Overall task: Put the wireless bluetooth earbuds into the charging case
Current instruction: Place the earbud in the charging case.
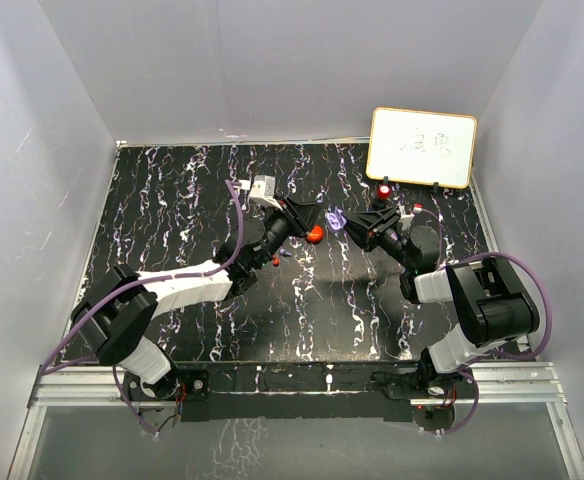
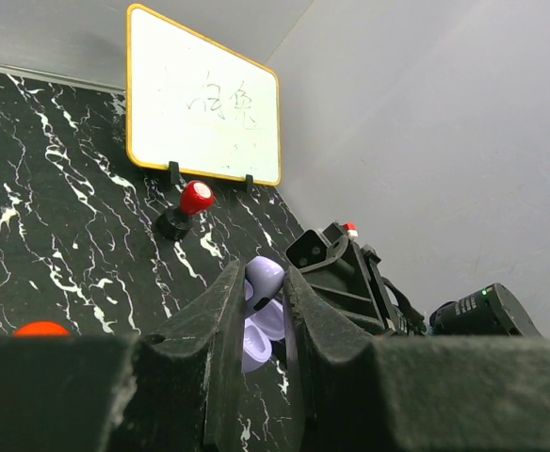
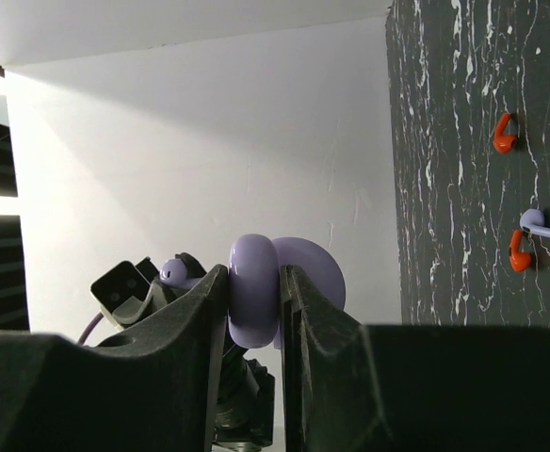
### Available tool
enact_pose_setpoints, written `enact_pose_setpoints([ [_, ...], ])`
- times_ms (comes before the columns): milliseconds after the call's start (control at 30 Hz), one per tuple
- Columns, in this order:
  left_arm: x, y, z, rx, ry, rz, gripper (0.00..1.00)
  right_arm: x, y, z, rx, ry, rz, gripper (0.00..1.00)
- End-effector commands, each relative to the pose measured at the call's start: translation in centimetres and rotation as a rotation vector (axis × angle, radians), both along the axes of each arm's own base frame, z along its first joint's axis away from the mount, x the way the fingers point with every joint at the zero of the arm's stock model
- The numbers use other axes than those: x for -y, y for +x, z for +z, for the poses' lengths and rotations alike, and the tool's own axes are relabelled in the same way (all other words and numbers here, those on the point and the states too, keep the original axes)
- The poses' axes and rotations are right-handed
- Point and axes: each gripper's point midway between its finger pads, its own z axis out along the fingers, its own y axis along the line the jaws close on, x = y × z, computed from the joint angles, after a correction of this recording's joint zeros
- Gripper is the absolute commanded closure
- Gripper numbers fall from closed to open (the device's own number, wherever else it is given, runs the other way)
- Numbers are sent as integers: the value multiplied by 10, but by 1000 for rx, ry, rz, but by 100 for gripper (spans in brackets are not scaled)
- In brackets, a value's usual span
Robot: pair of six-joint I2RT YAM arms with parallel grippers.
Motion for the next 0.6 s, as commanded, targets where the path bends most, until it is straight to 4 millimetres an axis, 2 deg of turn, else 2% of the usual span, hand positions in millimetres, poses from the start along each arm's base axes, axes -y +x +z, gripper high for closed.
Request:
enact_pose_setpoints([
  [0, 1, 1, 17, 30, -54, -2, 100, -3, 6, 21, 78, -5, -12, 100],
  [567, 15, -5, 15, -19, 11, -79, 100, -17, 4, 31, 139, -31, 96, 100],
])
